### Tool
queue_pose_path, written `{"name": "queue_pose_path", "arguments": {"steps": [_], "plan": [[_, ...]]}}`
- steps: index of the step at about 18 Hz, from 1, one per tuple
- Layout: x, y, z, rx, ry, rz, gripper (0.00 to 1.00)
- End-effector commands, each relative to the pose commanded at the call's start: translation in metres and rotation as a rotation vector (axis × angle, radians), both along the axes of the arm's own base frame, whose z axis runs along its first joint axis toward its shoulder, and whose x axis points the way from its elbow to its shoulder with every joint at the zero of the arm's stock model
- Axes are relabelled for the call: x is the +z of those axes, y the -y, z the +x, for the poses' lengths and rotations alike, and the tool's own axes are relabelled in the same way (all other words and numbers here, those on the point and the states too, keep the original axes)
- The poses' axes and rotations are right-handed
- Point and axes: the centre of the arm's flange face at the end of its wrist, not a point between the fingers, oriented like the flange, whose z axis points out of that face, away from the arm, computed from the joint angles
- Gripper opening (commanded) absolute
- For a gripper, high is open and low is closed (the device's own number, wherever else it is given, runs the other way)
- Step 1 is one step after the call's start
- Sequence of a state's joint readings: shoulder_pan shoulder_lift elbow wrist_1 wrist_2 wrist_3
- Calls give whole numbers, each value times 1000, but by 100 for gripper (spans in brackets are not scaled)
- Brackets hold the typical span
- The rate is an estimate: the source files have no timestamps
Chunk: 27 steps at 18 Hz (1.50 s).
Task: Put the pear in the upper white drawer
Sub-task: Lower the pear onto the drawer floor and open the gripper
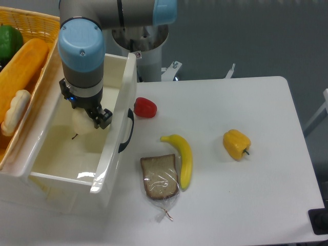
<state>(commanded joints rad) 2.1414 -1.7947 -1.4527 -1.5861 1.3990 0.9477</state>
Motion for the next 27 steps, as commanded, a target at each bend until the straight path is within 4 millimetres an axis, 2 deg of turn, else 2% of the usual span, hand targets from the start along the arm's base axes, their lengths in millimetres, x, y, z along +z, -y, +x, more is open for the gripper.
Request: {"name": "queue_pose_path", "arguments": {"steps": [5,10,16,19,23,25,27], "plan": [[-2,1,0,-28,-1,-3,20],[-3,1,0,-80,-1,8,38],[-3,1,0,-155,1,23,45],[-3,1,0,-177,0,29,53],[-2,0,0,-186,0,32,73],[-2,1,0,-186,-1,33,92],[1,2,0,-184,-3,36,99]]}}
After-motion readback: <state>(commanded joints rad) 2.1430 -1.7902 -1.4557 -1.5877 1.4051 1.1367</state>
